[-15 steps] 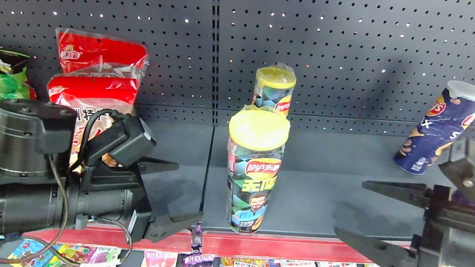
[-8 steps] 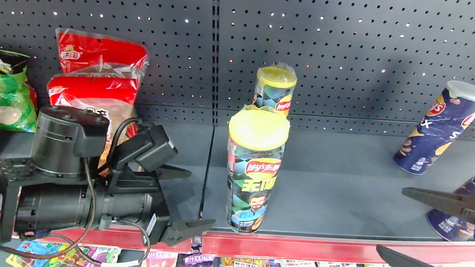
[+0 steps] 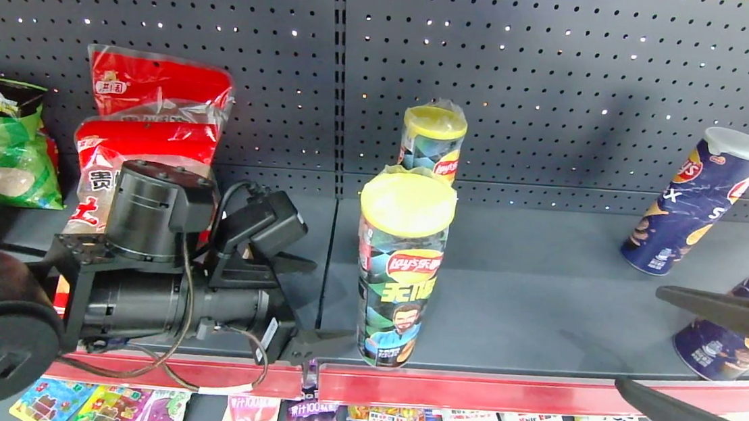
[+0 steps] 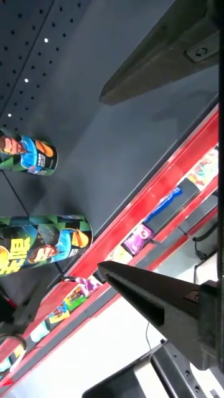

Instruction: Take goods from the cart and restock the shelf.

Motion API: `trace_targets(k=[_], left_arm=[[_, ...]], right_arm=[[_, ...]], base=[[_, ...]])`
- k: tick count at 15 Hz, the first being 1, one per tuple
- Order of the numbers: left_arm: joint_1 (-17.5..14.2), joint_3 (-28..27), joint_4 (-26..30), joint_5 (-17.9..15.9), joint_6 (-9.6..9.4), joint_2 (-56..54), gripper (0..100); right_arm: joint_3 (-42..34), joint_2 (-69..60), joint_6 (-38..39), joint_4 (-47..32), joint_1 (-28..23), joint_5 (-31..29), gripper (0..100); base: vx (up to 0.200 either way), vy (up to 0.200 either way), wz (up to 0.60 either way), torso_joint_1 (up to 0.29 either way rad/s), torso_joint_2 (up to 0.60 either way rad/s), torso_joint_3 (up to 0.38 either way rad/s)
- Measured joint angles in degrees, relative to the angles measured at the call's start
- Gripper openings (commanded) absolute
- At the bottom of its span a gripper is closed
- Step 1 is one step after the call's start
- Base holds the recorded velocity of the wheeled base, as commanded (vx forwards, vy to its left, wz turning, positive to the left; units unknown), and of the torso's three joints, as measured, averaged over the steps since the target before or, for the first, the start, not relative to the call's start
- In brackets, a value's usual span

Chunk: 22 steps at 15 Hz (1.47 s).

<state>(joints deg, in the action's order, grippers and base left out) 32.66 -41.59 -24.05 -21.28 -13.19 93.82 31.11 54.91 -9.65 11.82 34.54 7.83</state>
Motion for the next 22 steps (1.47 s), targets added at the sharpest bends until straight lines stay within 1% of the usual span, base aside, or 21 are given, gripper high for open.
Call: trace_targets(k=[6,9,13,22], left_arm=[[-0.06,-2.89,0.05,0.6,0.0,2.95,100],[-0.13,-3.13,0.07,0.87,0.0,3.5,100],[-0.72,-3.61,0.0,2.24,0.0,4.3,100],[-0.72,-7.5,0.0,2.32,0.0,6.7,100]], right_arm=[[0.0,-0.91,0.0,0.0,-1.0,0.05,100],[0.11,-1.0,0.0,0.02,-1.16,0.05,100],[0.02,-1.02,0.0,0.02,-1.3,0.07,100],[-0.66,0.05,1.23,-0.06,-1.71,0.05,100]], base=[[0.0,0.0,0.0,0.0,0.0,0.0],[0.0,0.0,0.0,0.0,0.0,0.0],[0.0,0.0,0.0,0.0,0.0,0.0],[0.0,0.0,0.0,0.0,0.0,0.0]])
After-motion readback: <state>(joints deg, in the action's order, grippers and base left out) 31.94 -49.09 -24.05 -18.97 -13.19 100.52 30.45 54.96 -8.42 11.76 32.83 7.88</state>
